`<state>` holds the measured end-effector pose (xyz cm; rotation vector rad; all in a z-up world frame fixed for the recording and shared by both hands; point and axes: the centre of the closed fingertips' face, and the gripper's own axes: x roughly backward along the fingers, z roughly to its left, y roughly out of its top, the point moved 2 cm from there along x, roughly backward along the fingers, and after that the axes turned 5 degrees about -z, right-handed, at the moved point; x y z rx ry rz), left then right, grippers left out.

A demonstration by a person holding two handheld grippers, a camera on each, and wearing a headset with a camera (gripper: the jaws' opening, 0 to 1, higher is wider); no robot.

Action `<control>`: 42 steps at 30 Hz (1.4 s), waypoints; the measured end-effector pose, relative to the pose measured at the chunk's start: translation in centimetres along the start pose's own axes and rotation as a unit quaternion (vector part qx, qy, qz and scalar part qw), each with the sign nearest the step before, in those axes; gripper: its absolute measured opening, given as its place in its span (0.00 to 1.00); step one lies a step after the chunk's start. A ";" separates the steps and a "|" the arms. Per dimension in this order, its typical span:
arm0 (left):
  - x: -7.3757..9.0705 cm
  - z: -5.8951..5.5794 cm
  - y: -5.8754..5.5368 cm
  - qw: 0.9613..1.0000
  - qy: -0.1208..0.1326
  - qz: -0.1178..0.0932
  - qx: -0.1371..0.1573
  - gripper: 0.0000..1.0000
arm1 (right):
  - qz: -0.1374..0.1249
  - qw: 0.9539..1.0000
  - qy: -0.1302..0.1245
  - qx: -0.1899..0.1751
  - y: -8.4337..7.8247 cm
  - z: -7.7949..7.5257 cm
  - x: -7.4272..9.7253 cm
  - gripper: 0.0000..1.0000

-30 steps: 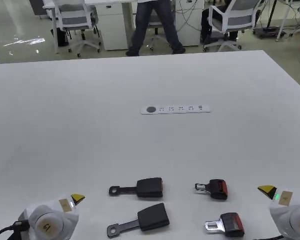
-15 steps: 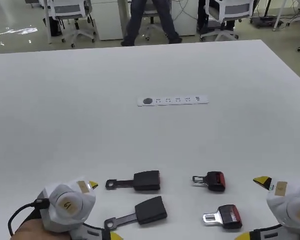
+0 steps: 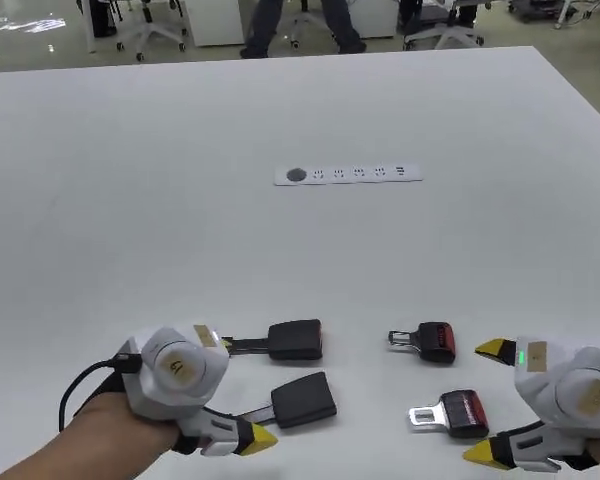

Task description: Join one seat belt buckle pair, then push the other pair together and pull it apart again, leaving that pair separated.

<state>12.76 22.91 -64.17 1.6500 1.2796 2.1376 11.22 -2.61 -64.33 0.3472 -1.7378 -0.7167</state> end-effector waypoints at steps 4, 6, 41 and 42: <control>-0.5 -0.5 0.5 1.000 -0.021 0.001 -0.006 0.66 | 0.003 1.000 0.015 0.007 -0.1 -0.3 -0.5 0.65; -0.9 -0.8 0.6 0.999 -0.031 -0.002 -0.010 0.62 | 0.005 1.000 0.020 0.010 -0.1 -0.6 -0.6 0.65; -4.8 -3.5 0.4 0.981 -0.122 0.059 -0.141 0.38 | 0.014 0.992 0.127 0.001 -2.0 0.0 -2.5 0.35; -4.7 -3.5 0.6 0.982 -0.126 0.052 -0.131 0.36 | 0.015 0.992 0.126 0.002 -2.1 0.0 -2.6 0.35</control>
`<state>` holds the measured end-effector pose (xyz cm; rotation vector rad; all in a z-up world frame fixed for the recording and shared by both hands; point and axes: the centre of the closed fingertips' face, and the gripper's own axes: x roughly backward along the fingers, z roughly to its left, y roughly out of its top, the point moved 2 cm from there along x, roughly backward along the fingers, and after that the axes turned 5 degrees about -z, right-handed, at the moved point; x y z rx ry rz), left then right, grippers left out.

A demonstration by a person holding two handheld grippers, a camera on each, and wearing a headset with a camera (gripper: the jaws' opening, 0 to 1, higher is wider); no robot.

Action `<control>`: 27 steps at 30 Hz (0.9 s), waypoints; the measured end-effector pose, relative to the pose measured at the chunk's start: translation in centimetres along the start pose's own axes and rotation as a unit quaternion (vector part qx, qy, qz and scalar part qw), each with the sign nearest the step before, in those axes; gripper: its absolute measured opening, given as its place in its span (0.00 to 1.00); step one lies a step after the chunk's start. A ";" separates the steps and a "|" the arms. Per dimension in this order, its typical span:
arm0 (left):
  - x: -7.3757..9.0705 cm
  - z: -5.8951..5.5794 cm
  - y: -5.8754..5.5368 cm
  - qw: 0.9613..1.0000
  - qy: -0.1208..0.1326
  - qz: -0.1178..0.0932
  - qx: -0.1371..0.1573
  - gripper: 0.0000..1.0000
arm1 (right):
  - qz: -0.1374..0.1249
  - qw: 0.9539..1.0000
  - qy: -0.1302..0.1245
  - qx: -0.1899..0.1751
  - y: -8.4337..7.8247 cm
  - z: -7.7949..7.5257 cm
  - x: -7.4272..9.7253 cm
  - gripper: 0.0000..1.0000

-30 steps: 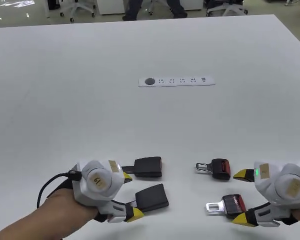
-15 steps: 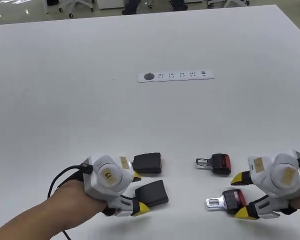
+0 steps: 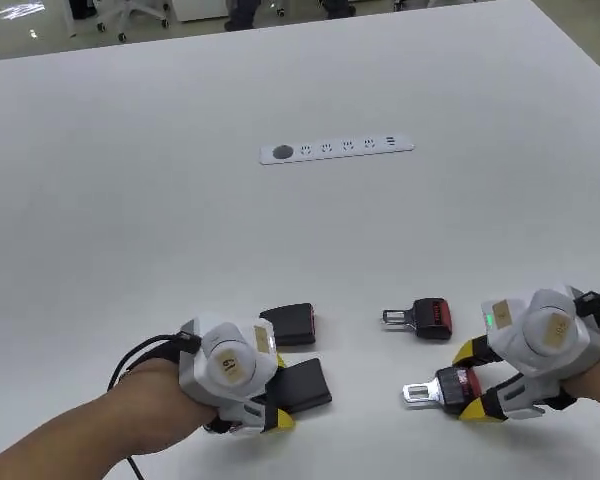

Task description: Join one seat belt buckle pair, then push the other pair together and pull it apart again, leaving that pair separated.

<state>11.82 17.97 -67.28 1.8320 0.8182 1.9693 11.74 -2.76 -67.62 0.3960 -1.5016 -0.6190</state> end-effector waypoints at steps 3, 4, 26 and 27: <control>-0.3 0.0 0.1 0.999 -0.018 -0.011 -0.027 0.34 | 0.004 1.000 0.000 0.009 0.0 0.1 0.0 0.35; -0.3 0.0 0.0 1.000 -0.017 -0.009 -0.023 0.34 | 0.006 1.000 -0.002 0.013 -0.1 0.0 0.0 0.35; 0.0 -0.4 0.5 0.999 -0.011 0.011 -0.034 0.33 | -0.007 1.000 -0.018 0.014 0.0 0.4 -0.2 0.34; 0.0 -0.3 0.4 0.999 -0.012 0.008 -0.032 0.33 | -0.008 1.000 -0.020 0.013 0.0 0.5 -0.2 0.34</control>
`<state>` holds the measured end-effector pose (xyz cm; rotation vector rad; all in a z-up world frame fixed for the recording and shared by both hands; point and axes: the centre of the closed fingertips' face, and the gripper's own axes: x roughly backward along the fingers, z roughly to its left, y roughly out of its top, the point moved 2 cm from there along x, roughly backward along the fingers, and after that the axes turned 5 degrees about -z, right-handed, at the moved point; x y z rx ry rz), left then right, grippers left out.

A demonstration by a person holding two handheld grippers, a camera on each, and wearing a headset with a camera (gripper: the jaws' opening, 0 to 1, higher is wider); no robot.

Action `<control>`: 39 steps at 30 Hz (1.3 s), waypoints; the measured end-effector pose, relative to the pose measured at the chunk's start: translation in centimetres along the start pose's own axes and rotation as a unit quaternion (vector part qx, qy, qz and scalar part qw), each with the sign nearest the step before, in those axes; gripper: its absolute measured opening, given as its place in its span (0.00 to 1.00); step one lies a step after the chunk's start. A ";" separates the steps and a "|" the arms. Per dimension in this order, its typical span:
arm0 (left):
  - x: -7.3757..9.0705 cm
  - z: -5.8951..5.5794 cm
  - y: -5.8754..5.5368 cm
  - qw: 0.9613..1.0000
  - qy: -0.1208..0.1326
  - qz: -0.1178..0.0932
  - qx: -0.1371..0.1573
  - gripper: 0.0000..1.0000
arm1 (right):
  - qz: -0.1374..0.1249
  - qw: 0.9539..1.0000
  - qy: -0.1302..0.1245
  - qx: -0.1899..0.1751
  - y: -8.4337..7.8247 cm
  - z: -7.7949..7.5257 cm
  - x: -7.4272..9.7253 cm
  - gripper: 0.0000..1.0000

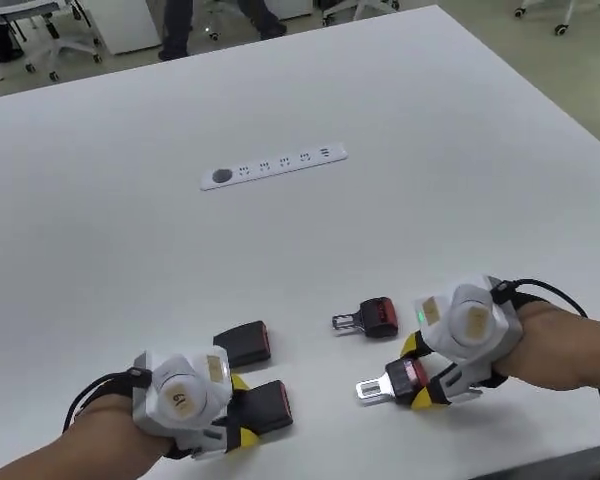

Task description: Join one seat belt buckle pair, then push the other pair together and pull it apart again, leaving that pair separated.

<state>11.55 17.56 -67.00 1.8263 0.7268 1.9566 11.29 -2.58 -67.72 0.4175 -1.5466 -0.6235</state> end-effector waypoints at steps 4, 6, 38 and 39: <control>0.0 -0.1 0.0 1.000 -0.002 0.000 0.000 0.33 | 0.006 1.000 -0.003 -0.003 0.1 0.1 0.0 0.34; 0.0 -0.2 0.3 1.000 -0.004 0.001 0.000 0.33 | 0.007 1.000 -0.001 -0.002 0.1 0.1 0.0 0.34; -0.1 -0.1 0.3 1.000 -0.008 0.015 0.003 0.33 | 0.009 1.000 0.003 0.005 0.0 -0.3 -0.4 0.34; -0.1 -0.1 0.3 1.000 -0.009 0.016 0.002 0.33 | 0.009 1.000 0.003 0.004 -0.1 -0.4 -0.3 0.34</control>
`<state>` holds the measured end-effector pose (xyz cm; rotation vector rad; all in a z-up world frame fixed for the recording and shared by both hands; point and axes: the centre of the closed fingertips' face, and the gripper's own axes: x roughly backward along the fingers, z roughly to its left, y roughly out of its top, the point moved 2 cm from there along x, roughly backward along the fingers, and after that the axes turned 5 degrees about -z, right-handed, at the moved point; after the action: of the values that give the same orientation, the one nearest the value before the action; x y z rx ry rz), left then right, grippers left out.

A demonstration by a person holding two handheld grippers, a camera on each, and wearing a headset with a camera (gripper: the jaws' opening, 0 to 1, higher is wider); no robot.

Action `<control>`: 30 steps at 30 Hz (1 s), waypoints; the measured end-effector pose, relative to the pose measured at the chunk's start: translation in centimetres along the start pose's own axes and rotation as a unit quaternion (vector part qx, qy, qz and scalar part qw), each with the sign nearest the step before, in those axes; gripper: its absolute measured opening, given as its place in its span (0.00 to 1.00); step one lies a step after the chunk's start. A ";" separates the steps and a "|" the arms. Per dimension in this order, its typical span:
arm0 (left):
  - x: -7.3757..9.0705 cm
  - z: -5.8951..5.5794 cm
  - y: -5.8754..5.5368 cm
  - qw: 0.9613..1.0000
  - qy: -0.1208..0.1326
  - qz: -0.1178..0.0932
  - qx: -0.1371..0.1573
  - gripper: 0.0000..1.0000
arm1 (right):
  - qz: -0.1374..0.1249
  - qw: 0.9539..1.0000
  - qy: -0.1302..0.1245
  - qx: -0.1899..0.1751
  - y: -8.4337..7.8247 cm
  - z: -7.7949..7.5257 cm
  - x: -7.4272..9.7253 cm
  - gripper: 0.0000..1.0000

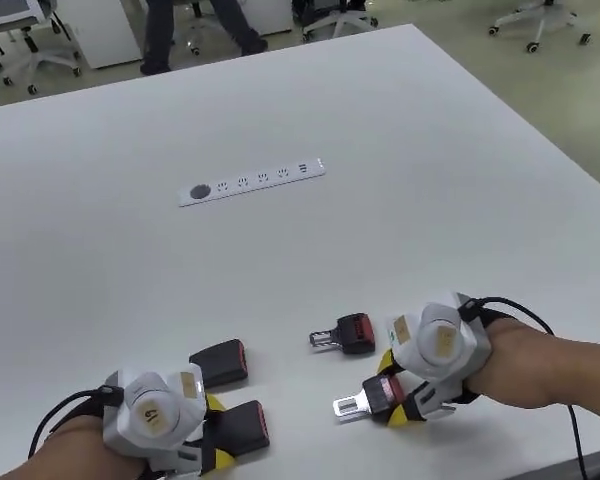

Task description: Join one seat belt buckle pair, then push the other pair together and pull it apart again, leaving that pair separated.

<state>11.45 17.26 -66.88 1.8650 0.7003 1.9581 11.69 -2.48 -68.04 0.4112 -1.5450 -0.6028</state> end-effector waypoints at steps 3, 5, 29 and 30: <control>0.0 0.1 -0.1 1.000 -0.001 -0.001 -0.003 0.33 | -0.001 1.000 0.001 0.000 0.0 0.0 0.0 0.34; -0.1 0.1 -0.2 1.000 -0.002 0.001 -0.003 0.33 | 0.003 1.000 0.001 0.001 0.0 0.0 0.0 0.34; -0.3 0.4 -0.8 1.000 0.004 0.008 0.012 0.33 | -0.001 1.000 -0.016 -0.017 0.8 0.3 -0.4 0.34; -0.3 0.4 -0.8 1.000 0.004 0.009 0.012 0.33 | -0.006 1.000 -0.017 -0.019 1.1 0.4 -0.5 0.34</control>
<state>11.81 17.78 -67.53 1.8839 0.7153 1.9776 11.47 -1.24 -67.78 0.3829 -1.5625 -0.6497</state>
